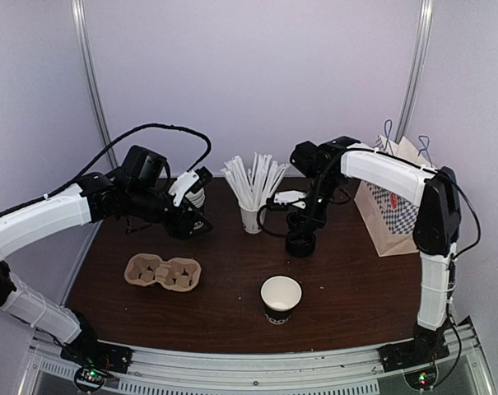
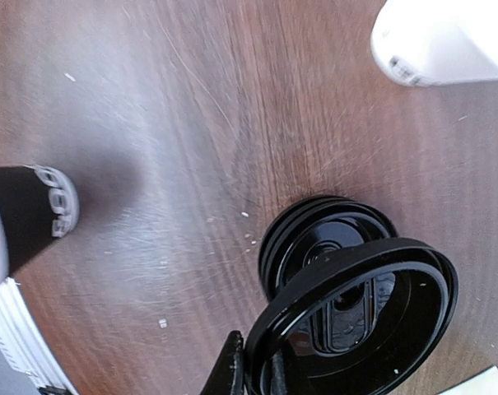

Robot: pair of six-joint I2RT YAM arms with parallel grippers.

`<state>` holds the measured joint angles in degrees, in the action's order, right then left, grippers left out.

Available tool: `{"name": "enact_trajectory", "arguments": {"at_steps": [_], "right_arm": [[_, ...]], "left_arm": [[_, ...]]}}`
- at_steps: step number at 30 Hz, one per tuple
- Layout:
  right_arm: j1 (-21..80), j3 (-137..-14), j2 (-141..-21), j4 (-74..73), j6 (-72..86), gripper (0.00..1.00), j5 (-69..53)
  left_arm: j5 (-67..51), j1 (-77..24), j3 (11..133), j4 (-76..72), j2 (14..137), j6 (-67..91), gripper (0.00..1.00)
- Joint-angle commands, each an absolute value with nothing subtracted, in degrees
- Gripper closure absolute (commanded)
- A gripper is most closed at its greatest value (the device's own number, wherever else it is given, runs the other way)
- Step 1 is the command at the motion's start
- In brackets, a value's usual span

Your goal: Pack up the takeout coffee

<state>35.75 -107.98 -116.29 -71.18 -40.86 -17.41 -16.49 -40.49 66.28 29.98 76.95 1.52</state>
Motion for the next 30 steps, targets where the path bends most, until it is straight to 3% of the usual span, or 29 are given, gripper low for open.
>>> {"name": "enact_trajectory", "arguments": {"at_steps": [1,6,8,11,16,20,23,30], "right_arm": [[36.12,-107.99,-110.56,-73.24,-38.29,0.91,-23.86],[36.07,-107.66,-104.83,-73.33,-36.21,0.91,-33.45],[35.64,-107.75,-102.39,-72.06,-34.09,0.91,-39.23],[35.17,-108.54,-99.5,-71.06,-30.73,0.91,-47.34],[34.91,-108.22,-96.2,-68.45,-25.37,0.9,-56.84],[34.25,-105.3,-94.35,-64.84,-19.24,0.9,-65.91],[33.52,-99.69,-92.41,-56.51,-10.49,0.9,-73.46],[32.62,-88.32,-89.23,-32.39,11.75,0.9,-81.67]], "left_arm": [[-15.9,-40.17,66.44,27.15,77.39,1.01,0.42],[-11.73,-42.26,60.77,13.83,74.19,6.72,0.41],[-5.32,-46.81,55.76,2.8,71.11,5.28,0.33],[5.47,-54.21,50.21,-14.21,69.82,-1.32,0.27],[16.89,-64.41,49.94,-30.42,75.81,-15.13,0.25],[18.76,-71.44,49.99,-41.9,81.91,-36.82,0.25],[18.62,-73.62,50.34,-45.64,84.74,-47.11,0.24],[20.59,-75.6,51.28,-49.83,86.18,-52.4,0.23]]}}
